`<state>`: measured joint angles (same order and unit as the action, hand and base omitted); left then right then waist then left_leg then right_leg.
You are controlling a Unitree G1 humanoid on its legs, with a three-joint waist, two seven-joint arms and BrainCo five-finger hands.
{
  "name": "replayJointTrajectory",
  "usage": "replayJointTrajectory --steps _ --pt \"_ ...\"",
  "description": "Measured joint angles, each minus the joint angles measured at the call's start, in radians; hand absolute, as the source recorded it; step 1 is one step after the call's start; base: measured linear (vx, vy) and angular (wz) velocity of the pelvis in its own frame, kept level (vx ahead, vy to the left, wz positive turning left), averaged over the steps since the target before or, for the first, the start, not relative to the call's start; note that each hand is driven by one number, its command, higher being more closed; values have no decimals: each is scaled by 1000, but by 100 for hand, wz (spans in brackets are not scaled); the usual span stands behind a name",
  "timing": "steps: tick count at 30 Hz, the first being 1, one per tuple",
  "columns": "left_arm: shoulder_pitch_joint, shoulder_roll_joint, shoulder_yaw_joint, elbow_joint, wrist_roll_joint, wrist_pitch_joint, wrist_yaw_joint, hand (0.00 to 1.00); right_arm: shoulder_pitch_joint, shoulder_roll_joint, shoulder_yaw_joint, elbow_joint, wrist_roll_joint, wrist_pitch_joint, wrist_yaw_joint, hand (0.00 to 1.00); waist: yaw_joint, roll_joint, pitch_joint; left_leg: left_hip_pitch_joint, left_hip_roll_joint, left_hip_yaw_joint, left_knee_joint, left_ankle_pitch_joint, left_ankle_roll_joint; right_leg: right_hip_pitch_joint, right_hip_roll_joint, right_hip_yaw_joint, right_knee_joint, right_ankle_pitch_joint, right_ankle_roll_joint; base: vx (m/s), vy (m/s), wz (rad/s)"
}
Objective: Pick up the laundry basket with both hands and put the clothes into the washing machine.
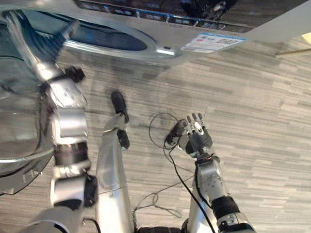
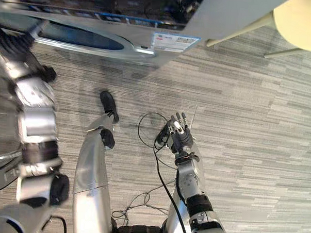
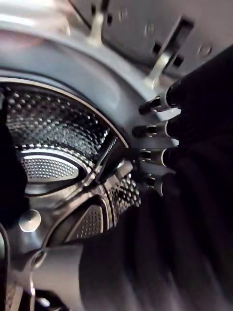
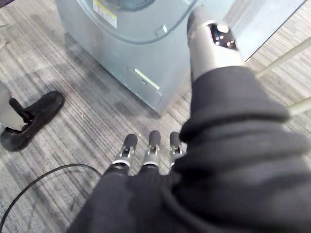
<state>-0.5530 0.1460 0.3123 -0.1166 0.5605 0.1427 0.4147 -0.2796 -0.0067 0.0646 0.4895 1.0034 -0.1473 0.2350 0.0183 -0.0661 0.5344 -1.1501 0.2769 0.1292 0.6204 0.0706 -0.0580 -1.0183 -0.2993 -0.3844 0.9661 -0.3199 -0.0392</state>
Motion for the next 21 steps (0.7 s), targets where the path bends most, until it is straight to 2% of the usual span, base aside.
replayJointTrajectory --steps 1,4,5,6,7,8,9,10,12,14,15,16,17,18,19,20,21 --pt "39 -26 -5 -11 0 -3 -3 0 0 0 1 -1 -8 2 -4 0 1 0 0 11 -1 0 -2 -5 -1 14 0 0 -4 -4 2 -52 -37 8" --pt "225 -154 -84 -31 -89 -42 -59 0 3 -1 0 -3 -79 20 -23 0 20 4 -11 92 -4 11 -24 -13 4 107 3 -3 -53 -49 66 -47 -33 -1" --pt "278 -181 -125 -31 -122 -51 -85 0 9 -3 -11 -2 -110 28 -32 0 21 20 -22 115 -6 9 -25 -20 7 145 3 -14 -69 -53 73 -47 -29 13" --pt "352 -203 -189 -31 -164 -70 -122 0 27 -3 -15 9 -152 36 -41 0 22 35 -59 139 -15 7 -30 -28 9 184 1 -21 -86 -60 84 -30 -11 23" --pt "429 -199 -253 -30 -206 -98 -158 0 55 1 -17 34 -196 39 -46 0 26 37 -136 147 -22 13 -31 -37 9 199 -7 -27 -117 -61 87 12 1 21" --pt "455 -199 -274 -28 -236 -114 -181 0 64 3 -17 40 -224 41 -51 0 28 37 -144 168 -23 14 8 -62 12 234 -15 -35 -131 -59 92 120 9 2" --pt "509 -203 -306 -16 -295 -137 -219 0 89 -1 -18 47 -270 44 -58 0 42 42 -146 256 -33 19 20 -121 24 319 -22 -35 -159 -52 112 149 23 1" --pt "527 -203 -319 3 -329 -151 -245 0 111 0 -22 48 -293 45 -59 0 47 47 -150 298 -39 25 14 -130 28 363 -24 -33 -178 -45 123 158 37 11" --pt "616 -203 -351 52 -421 -176 -317 0 187 3 -39 75 -366 45 -62 0 54 61 -226 405 -66 44 -9 -162 45 494 -35 -45 -262 -17 155 137 51 17" --pt "672 -199 -350 81 -456 -188 -342 0 204 10 -37 110 -411 47 -62 0 57 66 -245 497 -79 73 -43 -171 51 581 -36 -32 -328 13 159 175 56 -12" --pt "725 -190 -349 102 -492 -189 -357 0 213 17 -36 146 -449 48 -64 0 58 72 -260 589 -85 107 -67 -192 55 659 -30 -20 -386 55 133 174 83 -34" --pt "747 -191 -349 112 -507 -190 -365 0 220 21 -36 155 -460 49 -64 0 58 78 -271 616 -84 118 -69 -205 60 683 -25 -19 -402 79 111 146 105 -44" --pt "776 -194 -350 140 -529 -190 -375 0 242 30 -38 168 -466 49 -66 0 57 90 -300 663 -82 136 -82 -220 70 728 -16 -9 -436 131 110 118 92 -35" --pt "790 -197 -346 162 -534 -190 -377 0 249 38 -40 180 -466 52 -68 0 59 90 -314 700 -81 157 -101 -221 85 745 -15 4 -413 129 107 138 63 -40" --pt "798 -198 -341 186 -545 -190 -378 0 253 49 -40 200 -469 58 -78 0 57 85 -321 751 -80 179 -119 -227 95 756 -11 11 -307 113 115 94 19 -36" --pt "800 -198 -341 195 -547 -190 -379 0 254 54 -40 211 -475 60 -81 0 57 83 -333 767 -79 188 -128 -227 95 760 -2 14 -266 104 116 80 -15 -35" --pt "816 -202 -342 208 -548 -189 -386 0 261 56 -40 232 -491 61 -82 0 55 81 -360 786 -76 199 -137 -227 95 776 26 28 -213 75 139 48 -95 -28"
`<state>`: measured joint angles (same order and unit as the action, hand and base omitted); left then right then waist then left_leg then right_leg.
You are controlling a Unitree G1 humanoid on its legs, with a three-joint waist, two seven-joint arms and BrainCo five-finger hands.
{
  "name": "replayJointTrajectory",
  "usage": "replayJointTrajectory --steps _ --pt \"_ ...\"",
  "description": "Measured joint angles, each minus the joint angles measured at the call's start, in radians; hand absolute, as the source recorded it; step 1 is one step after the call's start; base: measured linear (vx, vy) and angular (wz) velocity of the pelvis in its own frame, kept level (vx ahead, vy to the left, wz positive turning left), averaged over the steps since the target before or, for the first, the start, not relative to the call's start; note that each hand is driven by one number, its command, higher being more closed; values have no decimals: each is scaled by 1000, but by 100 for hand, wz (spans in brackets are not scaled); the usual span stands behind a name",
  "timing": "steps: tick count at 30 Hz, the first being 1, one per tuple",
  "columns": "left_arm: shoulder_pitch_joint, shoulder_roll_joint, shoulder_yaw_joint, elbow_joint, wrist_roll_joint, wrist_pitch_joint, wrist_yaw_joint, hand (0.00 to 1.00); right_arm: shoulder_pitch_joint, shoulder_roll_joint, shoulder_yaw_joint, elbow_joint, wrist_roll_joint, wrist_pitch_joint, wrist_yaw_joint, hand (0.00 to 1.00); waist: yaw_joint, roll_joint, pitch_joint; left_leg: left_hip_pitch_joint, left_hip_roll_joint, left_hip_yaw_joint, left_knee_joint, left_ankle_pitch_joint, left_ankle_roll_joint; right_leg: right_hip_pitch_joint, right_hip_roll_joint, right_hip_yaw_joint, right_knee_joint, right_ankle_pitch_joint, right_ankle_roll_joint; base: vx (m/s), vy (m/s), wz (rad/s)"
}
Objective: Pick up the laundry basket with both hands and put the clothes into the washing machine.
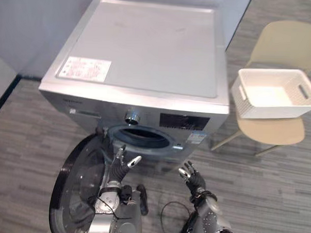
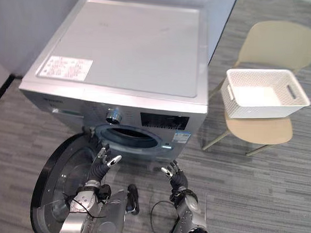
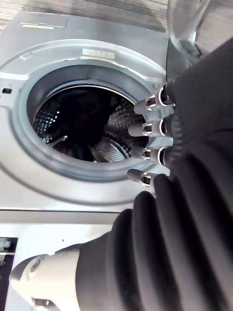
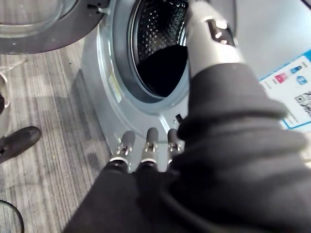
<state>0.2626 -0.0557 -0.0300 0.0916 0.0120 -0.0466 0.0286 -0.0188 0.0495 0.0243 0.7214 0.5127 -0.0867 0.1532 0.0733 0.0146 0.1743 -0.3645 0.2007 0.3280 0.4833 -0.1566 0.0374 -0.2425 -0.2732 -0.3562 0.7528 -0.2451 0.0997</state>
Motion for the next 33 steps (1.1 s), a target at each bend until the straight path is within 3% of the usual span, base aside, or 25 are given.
replayJointTrajectory --steps 3,4,6,9,12,13,15,16,17,18,20,22,24,27,28,31,32,33 --pt "36 -3 -1 22 -2 1 -4 0 17 -13 -7 95 -19 2 -2 0 3 -6 -81 25 -17 2 -47 25 -27 53 38 14 -109 -31 37 63 -95 -16" --pt "53 -3 -3 35 -3 1 -7 0 23 -36 -5 153 -33 4 -4 0 10 -5 -121 43 -28 8 -119 58 -27 92 60 18 -210 -42 23 84 -91 -11" --pt "60 -10 0 40 -6 3 -6 0 20 -68 2 203 -53 6 -15 0 10 -10 -127 59 -48 17 -174 109 -30 129 69 26 -305 -63 -19 34 -120 8" --pt "50 -9 28 3 -27 6 -3 0 -15 -135 27 318 -98 11 -41 0 24 40 -130 61 -43 -31 -259 200 -31 197 147 23 -505 -12 -24 -48 -80 23" --pt "49 -6 52 -136 -41 6 19 0 -43 -166 22 356 -139 16 -43 0 25 74 -116 86 -42 -87 -339 275 -65 273 195 -13 -631 62 -39 -71 -61 35" --pt "49 -6 54 -166 -39 5 23 0 -45 -172 20 357 -142 16 -43 0 24 83 -111 92 -42 -86 -349 288 -78 283 199 -27 -636 69 -42 -145 -18 49" --pt "44 -6 79 -256 -27 2 42 0 -54 -180 -9 367 -153 16 -43 0 24 98 -100 95 -49 -79 -361 367 -108 288 189 -58 -611 97 -88 -173 25 46" --pt "40 -4 99 -315 -4 0 45 0 -54 -181 -23 374 -161 15 -42 0 22 69 -86 94 -66 -64 -333 382 -110 283 150 -97 -599 93 -104 -155 14 23" --pt "48 -7 112 -343 9 -1 45 0 -55 -181 -23 382 -162 15 -42 0 31 69 -85 89 -56 -49 -265 346 -66 284 136 -112 -596 97 -109 -175 12 1" --pt "69 -9 163 -398 40 -2 47 0 -50 -199 -22 399 -170 16 -42 0 43 72 -87 84 -32 -50 -106 250 -6 297 111 -114 -600 101 -112 -104 11 -19" --pt "75 -11 230 -443 68 -6 60 0 -30 -218 -19 401 -197 22 -40 0 42 74 -87 108 -3 -78 -1 173 -20 307 90 -125 -618 125 -104 -80 136 -6" --pt "100 -15 308 -484 73 -7 67 0 -11 -222 -25 404 -216 30 -39 0 18 75 -89 152 43 -104 26 163 -27 306 71 -148 -618 146 -92 -34 251 25" --pt "122 -20 364 -488 73 0 68 0 2 -221 -52 403 -243 40 -35 0 11 85 -96 192 55 -110 -19 156 -41 305 59 -161 -622 165 -63 28 288 42" --pt "127 -21 504 -491 93 34 88 0 6 -190 -71 403 -262 55 -4 0 -4 57 -129 193 -27 -133 -159 136 -66 313 54 -144 -731 194 -19 26 244 72" --pt "119 -20 555 -491 122 54 89 0 4 -176 -89 403 -283 57 7 0 -3 61 -129 198 -37 -147 -195 118 -94 319 53 -167 -737 206 0 -3 231 79" --pt "110 -22 640 -495 205 109 108 0 8 -163 -109 406 -298 70 22 0 1 64 -129 256 -72 -170 -270 109 -104 359 39 -176 -734 216 4 -37 183 58" --pt "121 -24 683 -512 243 131 108 0 12 -164 -113 405 -308 73 27 0 3 80 -137 288 -79 -167 -315 89 -103 369 36 -176 -727 208 13 -56 158 28" --pt "130 -24 720 -522 271 144 109 0 9 -159 -125 402 -310 75 29 0 12 80 -147 299 -89 -161 -328 89 -103 372 27 -167 -728 205 14 -54 142 3"
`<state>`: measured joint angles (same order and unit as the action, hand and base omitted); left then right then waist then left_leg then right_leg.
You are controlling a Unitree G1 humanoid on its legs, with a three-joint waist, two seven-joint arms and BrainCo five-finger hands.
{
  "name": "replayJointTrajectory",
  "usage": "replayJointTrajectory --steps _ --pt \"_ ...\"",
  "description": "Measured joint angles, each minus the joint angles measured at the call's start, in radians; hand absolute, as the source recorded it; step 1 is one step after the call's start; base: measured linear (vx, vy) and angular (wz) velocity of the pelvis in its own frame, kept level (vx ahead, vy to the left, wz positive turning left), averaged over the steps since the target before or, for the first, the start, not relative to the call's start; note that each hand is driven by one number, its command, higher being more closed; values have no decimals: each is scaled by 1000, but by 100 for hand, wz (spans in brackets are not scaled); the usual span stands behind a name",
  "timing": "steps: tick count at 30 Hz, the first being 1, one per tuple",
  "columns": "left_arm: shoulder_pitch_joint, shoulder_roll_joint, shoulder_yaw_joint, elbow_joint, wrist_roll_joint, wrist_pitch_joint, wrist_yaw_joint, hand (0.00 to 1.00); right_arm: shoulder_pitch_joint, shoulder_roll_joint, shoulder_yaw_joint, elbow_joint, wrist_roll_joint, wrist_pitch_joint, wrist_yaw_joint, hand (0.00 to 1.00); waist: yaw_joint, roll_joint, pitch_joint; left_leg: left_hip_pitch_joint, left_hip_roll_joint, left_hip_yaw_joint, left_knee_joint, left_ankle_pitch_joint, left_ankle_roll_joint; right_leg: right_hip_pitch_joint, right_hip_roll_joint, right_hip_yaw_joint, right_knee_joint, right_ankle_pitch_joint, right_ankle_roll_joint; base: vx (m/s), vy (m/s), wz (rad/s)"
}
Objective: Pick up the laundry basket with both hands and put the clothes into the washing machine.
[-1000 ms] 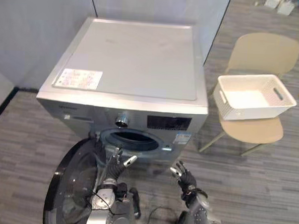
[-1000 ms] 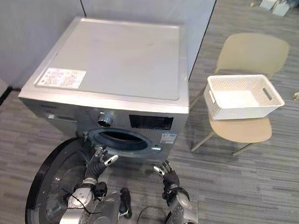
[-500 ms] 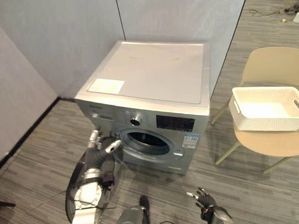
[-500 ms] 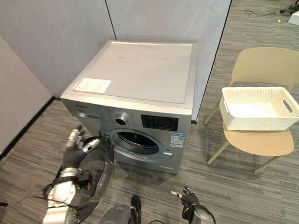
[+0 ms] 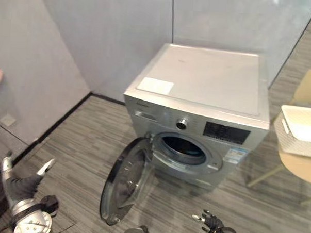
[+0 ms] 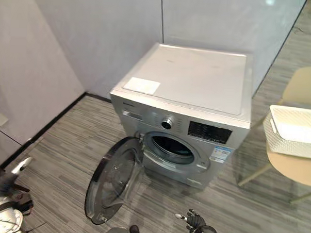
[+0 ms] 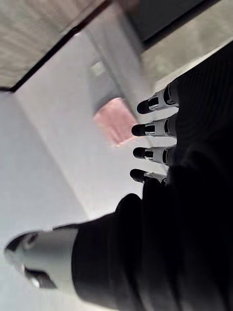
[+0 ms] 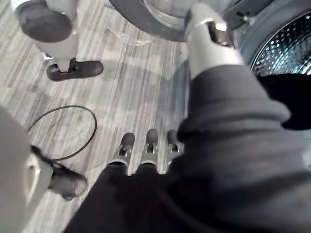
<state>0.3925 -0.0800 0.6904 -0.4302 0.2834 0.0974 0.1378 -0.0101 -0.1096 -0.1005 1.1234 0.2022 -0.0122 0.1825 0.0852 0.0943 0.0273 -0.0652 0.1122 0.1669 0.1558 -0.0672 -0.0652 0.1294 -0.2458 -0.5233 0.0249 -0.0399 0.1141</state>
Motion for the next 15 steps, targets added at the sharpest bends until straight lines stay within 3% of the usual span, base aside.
replayJointTrajectory --steps 5,7,9,11,12,13,14,15 --pt "4 -16 49 -18 43 13 22 0 10 4 1 -2 -6 9 19 0 11 35 -21 -5 -24 -3 -36 11 4 2 -13 4 -25 4 19 -79 60 0" --pt "5 -15 32 -36 43 14 17 0 14 4 16 -1 -9 22 19 0 10 48 -23 -12 -32 -19 -88 62 7 -18 -16 -13 -21 9 22 -52 0 26" --pt "5 -15 -25 -73 38 5 9 0 13 -12 65 -39 -17 24 18 0 10 63 -25 -46 -42 -43 -131 145 8 -71 -49 -71 60 -10 29 -13 1 62" --pt "-2 -15 -51 -83 21 -11 7 0 4 -23 98 -82 -24 23 18 0 10 53 -17 -81 -60 -36 -139 214 -11 -110 -87 -104 129 -44 23 -87 30 70" --pt "-5 -14 -67 -83 0 -15 3 0 -17 -33 120 -110 -29 21 18 0 10 37 -4 -105 -81 -23 -142 288 -35 -133 -109 -110 166 -64 10 -199 1 77" --pt "-17 -7 -79 -82 -20 -16 -11 0 -42 -19 120 -127 -41 21 19 0 10 -15 22 -107 -99 -21 -178 372 -82 -135 -138 -115 155 -66 2 -178 -26 49" --pt "-16 -2 -77 -83 -29 -17 -16 0 -52 -12 119 -131 -48 20 20 0 21 -25 30 -112 -82 20 -118 330 -46 -133 -140 -124 145 -50 -3 -117 -70 -7" --pt "-1 -5 -73 -79 -36 -16 -29 0 -71 -5 119 -146 -48 20 18 0 38 -27 32 -105 -12 107 50 185 44 -132 -132 -130 148 -23 -18 -57 -52 -46"
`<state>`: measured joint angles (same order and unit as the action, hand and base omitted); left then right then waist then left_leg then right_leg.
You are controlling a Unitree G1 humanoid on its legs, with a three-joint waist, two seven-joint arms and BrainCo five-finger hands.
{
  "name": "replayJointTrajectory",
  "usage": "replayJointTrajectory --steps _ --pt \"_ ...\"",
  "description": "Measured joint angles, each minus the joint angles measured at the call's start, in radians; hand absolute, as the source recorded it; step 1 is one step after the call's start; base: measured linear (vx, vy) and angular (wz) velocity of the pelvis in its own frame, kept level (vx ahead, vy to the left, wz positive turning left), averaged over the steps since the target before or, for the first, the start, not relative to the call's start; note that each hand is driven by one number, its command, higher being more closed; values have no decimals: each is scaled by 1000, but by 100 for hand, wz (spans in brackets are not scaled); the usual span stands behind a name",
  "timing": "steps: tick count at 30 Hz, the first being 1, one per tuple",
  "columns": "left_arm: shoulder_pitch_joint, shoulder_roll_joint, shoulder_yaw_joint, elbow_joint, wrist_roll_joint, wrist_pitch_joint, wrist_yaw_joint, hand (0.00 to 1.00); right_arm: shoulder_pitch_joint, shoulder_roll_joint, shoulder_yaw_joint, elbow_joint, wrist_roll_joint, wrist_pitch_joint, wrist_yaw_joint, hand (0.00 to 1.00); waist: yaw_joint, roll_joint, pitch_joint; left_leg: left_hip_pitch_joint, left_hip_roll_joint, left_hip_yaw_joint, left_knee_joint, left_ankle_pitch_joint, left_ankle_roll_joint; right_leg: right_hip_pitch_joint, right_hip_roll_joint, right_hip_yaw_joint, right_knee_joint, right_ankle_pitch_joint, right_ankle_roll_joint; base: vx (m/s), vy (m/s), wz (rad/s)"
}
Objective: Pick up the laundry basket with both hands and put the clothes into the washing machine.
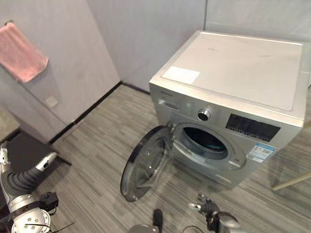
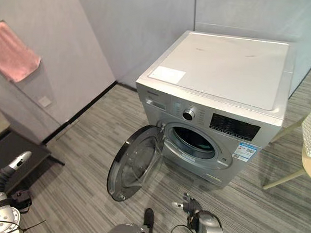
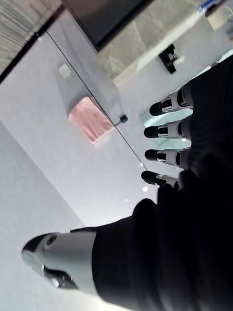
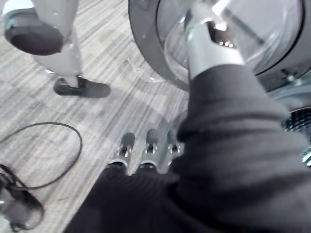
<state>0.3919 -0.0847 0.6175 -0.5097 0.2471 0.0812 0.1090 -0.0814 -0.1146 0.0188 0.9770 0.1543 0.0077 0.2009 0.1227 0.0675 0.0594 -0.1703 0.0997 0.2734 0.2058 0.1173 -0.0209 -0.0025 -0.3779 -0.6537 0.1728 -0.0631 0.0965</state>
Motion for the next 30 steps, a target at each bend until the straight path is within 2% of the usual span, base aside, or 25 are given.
replayJointTrajectory --steps 1,2,5,6,7,9,13,15,16,17,18,19,20,21,22,24,25,28,30 --pt "19 -4 -10 1 0 -2 -4 0 -1 -2 -1 -29 0 -1 0 0 -3 13 -3 33 56 35 73 -68 -11 12 14 13 -3 26 -12 -30 -6 -46" --pt "24 -5 -21 2 -1 -5 -4 0 1 -4 -4 -36 0 -2 0 0 -6 17 -4 52 65 30 69 -81 -22 12 20 21 -7 28 -9 -63 97 -26" --pt "14 -1 -67 35 -2 -7 -12 0 8 0 -45 -35 1 -3 -1 0 -36 21 -13 45 56 44 6 -106 -38 -5 50 45 -89 53 19 -103 105 -7" --pt "10 0 -74 50 -2 -7 -15 0 7 -1 -68 -14 1 -3 -1 0 -40 27 -16 52 59 47 -65 -122 -42 -31 72 56 -108 73 27 -85 141 -20" --pt "-4 2 -80 62 -2 -5 -18 0 10 8 -97 5 1 -2 -1 0 -50 19 -6 66 52 58 -128 -120 -47 -45 85 60 -118 97 23 -64 106 -20" --pt "-39 11 -110 130 -2 -5 -17 0 64 10 -107 37 1 -1 -2 0 -51 0 2 96 32 81 -142 -114 -44 -31 77 81 -144 136 20 -69 94 -23" --pt "-54 11 -146 148 -20 -4 -19 0 115 17 -140 34 3 -4 -1 0 -73 -3 5 128 23 125 -134 -127 -31 -63 43 115 -68 128 0 -73 74 -39" --pt "-76 11 -156 150 -21 -6 -18 0 110 25 -165 28 4 -11 -2 0 -110 -9 20 125 21 122 -119 -152 -31 -124 19 245 88 45 10 -160 -29 6" --pt "-86 9 -165 158 -24 -7 -17 0 113 28 -170 28 7 -23 -2 0 -112 -8 22 129 21 110 -117 -151 -33 -142 27 318 151 -9 11 -146 -102 28" --pt "-90 8 -172 166 -34 -10 -17 0 115 28 -167 28 11 -25 -2 0 -113 -16 20 133 20 103 -115 -149 -36 -146 33 349 183 -41 18 -87 -182 55" --pt "-98 18 -192 190 -67 -14 -22 0 128 27 -160 31 15 -27 -3 0 -109 -41 12 132 13 74 -109 -140 -51 -135 36 347 194 -122 64 -34 -131 50" --pt "-94 19 -196 206 -80 -14 -23 0 132 25 -159 36 16 -27 -3 0 -104 -35 6 129 19 68 -119 -135 -58 -134 45 333 184 -126 61 16 -146 43" --pt "-85 18 -183 232 -91 -13 -23 0 126 8 -155 53 14 -25 -3 0 -95 -8 -6 126 36 59 -147 -128 -69 -135 68 317 149 -122 56 57 -69 10" --pt "-85 18 -175 254 -102 -12 -23 0 122 -9 -144 59 13 -25 -3 0 -89 7 -15 112 47 55 -167 -122 -79 -144 86 312 124 -103 50 64 -104 3" --pt "-88 18 -175 288 -114 -13 -22 0 120 -32 -123 62 11 -19 -2 0 -80 19 -16 104 58 55 -189 -111 -95 -150 105 304 96 -86 45 43 -69 -1" --pt "-91 19 -174 365 -121 -9 -24 0 120 -51 -97 60 0 -7 0 0 -80 33 -24 101 70 41 -218 -91 -114 -135 137 298 38 -52 33 100 -55 -10" --pt "-101 19 -170 420 -123 4 -25 0 119 -63 -96 57 -9 0 0 0 -81 41 -27 103 81 30 -227 -44 -88 -120 160 295 0 -25 29 152 -50 -17" --pt "-168 25 -129 529 -117 46 -18 0 118 -72 -96 36 -9 0 0 0 -91 40 -31 114 81 30 -240 -41 -86 -83 181 293 -65 12 23 146 -20 -2" --pt "-218 67 -98 597 -119 62 -13 0 117 -71 -95 27 -10 0 0 0 -104 35 -27 114 84 31 -242 -41 -87 -64 193 295 -110 50 6 96 17 1"
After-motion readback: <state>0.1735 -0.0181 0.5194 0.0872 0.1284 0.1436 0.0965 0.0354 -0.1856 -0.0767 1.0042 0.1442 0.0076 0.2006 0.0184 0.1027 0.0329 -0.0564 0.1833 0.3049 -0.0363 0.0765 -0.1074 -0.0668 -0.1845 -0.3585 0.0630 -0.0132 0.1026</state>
